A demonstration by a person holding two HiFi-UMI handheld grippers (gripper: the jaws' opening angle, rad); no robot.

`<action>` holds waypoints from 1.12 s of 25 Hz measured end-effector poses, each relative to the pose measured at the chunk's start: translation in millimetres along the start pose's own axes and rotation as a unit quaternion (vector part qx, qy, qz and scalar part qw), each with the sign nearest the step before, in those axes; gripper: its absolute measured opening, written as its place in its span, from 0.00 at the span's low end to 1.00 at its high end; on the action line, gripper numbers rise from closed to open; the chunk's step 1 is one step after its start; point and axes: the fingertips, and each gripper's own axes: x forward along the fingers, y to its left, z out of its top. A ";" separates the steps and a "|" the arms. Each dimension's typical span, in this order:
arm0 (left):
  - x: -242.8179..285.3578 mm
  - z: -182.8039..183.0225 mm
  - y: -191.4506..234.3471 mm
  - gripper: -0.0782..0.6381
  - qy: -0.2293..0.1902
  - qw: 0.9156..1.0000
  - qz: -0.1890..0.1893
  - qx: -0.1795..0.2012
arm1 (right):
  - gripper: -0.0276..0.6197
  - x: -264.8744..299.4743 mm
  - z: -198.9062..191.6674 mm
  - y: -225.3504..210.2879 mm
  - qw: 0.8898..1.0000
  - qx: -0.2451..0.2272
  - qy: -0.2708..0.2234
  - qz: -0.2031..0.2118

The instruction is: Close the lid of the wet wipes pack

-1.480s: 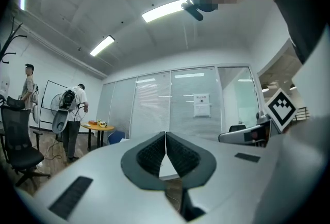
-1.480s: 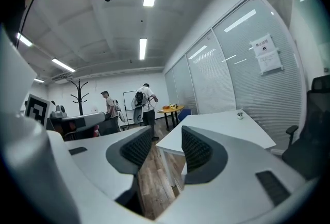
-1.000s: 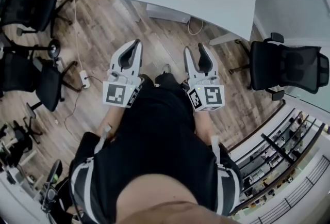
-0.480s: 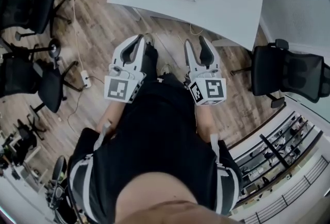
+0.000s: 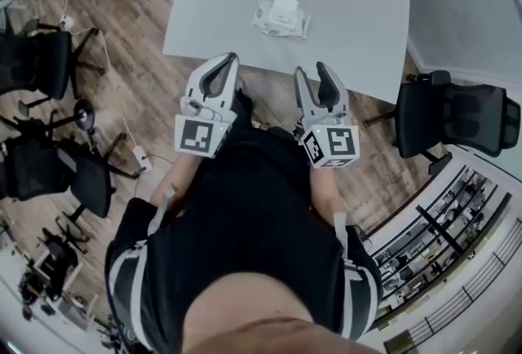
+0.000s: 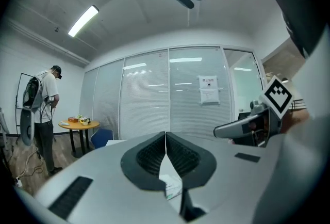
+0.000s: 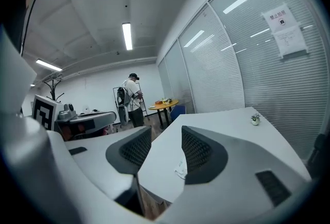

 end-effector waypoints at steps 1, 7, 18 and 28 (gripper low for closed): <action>11.4 -4.1 12.8 0.14 0.008 1.000 -0.006 0.007 | 0.34 15.3 2.5 -2.0 1.000 0.000 0.002 -0.005; 69.6 -35.7 61.7 0.14 0.067 0.993 -0.062 0.075 | 0.35 79.3 15.8 -14.7 1.000 -0.006 0.015 -0.027; 174.7 -156.3 81.7 0.14 0.197 0.932 -0.166 0.255 | 0.36 180.3 12.8 -74.3 0.998 -0.021 0.066 -0.004; 250.2 -294.0 71.3 0.15 0.326 0.849 -0.275 0.311 | 0.36 271.1 -39.6 -137.9 0.983 -0.051 0.170 0.055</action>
